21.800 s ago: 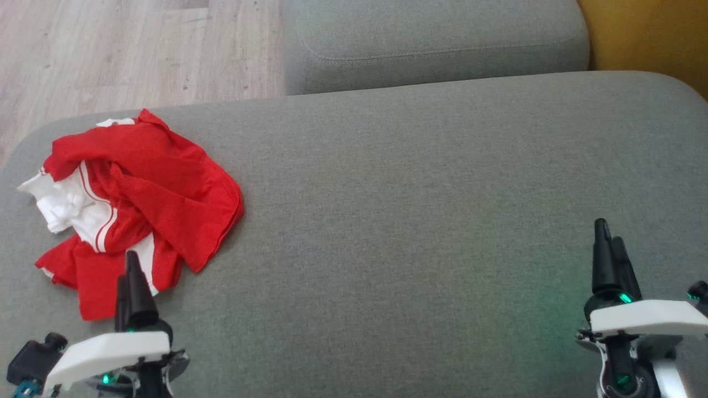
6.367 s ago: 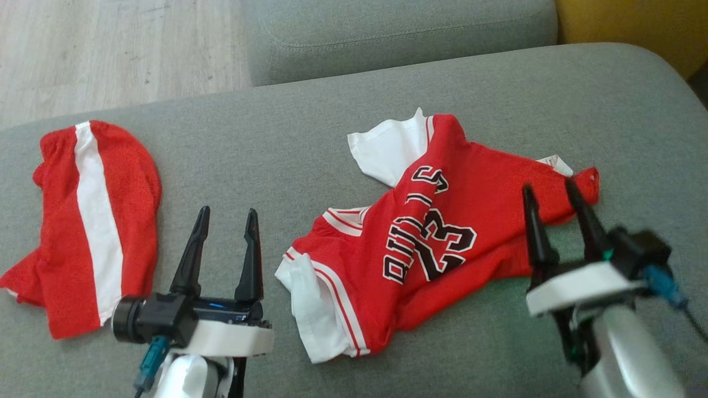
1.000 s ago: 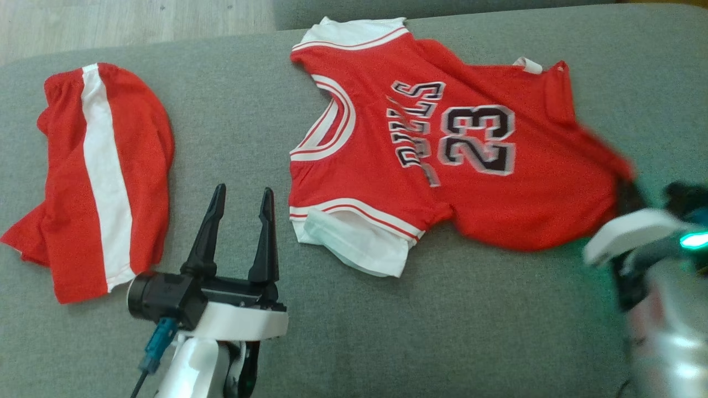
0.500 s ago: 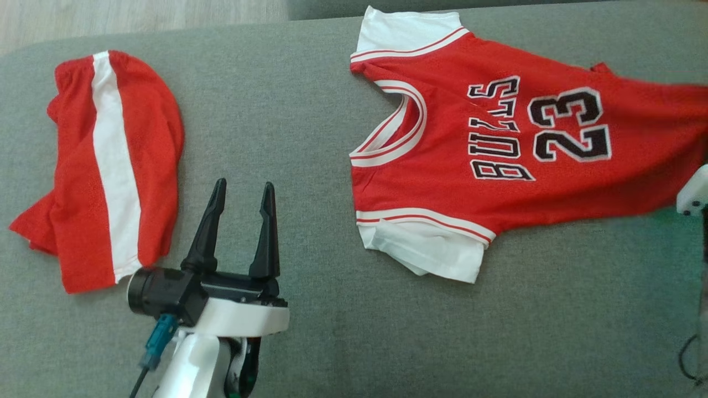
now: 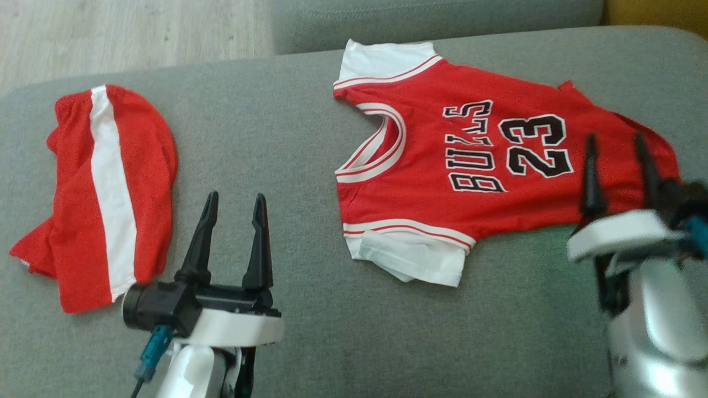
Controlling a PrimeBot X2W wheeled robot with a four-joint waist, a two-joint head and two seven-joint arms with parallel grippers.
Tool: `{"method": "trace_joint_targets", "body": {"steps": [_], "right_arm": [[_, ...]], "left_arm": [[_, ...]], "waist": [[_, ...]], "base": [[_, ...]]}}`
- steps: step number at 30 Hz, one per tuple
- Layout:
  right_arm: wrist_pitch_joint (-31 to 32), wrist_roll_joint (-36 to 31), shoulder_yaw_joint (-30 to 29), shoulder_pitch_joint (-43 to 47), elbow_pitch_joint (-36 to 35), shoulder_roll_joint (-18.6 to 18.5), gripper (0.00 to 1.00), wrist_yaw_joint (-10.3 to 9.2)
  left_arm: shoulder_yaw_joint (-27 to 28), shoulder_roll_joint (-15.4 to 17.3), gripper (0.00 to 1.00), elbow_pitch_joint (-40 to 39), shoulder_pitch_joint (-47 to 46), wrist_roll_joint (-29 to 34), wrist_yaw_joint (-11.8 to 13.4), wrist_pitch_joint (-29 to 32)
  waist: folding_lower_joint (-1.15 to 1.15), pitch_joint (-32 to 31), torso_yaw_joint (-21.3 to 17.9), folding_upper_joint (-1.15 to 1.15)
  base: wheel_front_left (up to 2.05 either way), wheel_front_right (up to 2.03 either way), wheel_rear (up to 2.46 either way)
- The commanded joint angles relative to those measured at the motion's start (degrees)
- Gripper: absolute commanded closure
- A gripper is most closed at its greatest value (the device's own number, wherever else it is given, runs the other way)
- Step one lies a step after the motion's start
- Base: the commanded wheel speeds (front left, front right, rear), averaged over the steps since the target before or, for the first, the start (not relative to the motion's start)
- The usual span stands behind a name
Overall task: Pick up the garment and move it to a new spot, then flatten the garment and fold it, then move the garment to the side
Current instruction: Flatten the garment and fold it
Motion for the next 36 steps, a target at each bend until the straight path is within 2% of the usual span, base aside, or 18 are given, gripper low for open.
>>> {"method": "trace_joint_targets", "body": {"steps": [1, 5, 9, 19, 25, 30, 36], "right_arm": [[-0.7, 1.3, 3.1, 0.8, -3.6, 0.5, 0.0, -0.04], [-0.8, 7.8, 9.3, 8.5, -11.4, 0.7, 0.0, -0.04], [-0.8, 12.0, 13.3, 14.0, -14.1, 0.7, 0.0, -0.04], [-0.8, 10.4, 18.8, 15.0, -15.2, 0.7, 0.0, -0.04], [1.2, 7.0, 28.4, 12.1, -12.3, 0.5, 0.0, -0.04], [3.9, 3.8, 37.9, 7.8, -6.4, -1.9, 0.0, -0.04], [5.2, 2.5, 42.1, 4.7, -0.1, -3.8, 0.0, -0.04]], "left_arm": [[1.9, 0.2, 0.0, -2.1, -0.6, -0.1, 0.3, -0.3], [1.8, 0.2, 0.0, -1.9, 0.3, -0.1, 0.2, -0.3], [1.6, 0.2, 0.0, -1.9, 1.0, -0.1, 0.1, -0.3], [0.6, 0.2, 0.0, -1.7, 0.4, 0.0, -0.3, -0.3], [0.2, 0.2, 0.0, -1.5, -0.4, -0.4, -0.1, -0.3], [-0.8, 0.2, 0.0, -1.3, -1.2, -1.0, 0.1, -0.3], [-1.3, 0.2, 0.0, -1.1, -1.7, -1.4, 0.4, -0.3]], "waist": [[0.01, -0.8, -0.6, 0.0], [0.01, -2.1, -0.9, 0.0], [0.01, -2.6, -1.1, 0.0], [0.01, -1.5, 1.2, 0.0], [0.01, -0.2, 3.7, 0.0], [0.01, 1.2, 6.6, 0.0], [0.01, 1.7, 8.6, 0.0]], "base": [[0.0, 0.0, 0.0], [0.0, 0.0, 0.0], [0.0, 0.0, 0.0], [0.0, 0.0, 0.0], [0.0, 0.0, 0.0], [0.0, 0.0, 0.0], [0.0, 0.0, 0.0]]}}
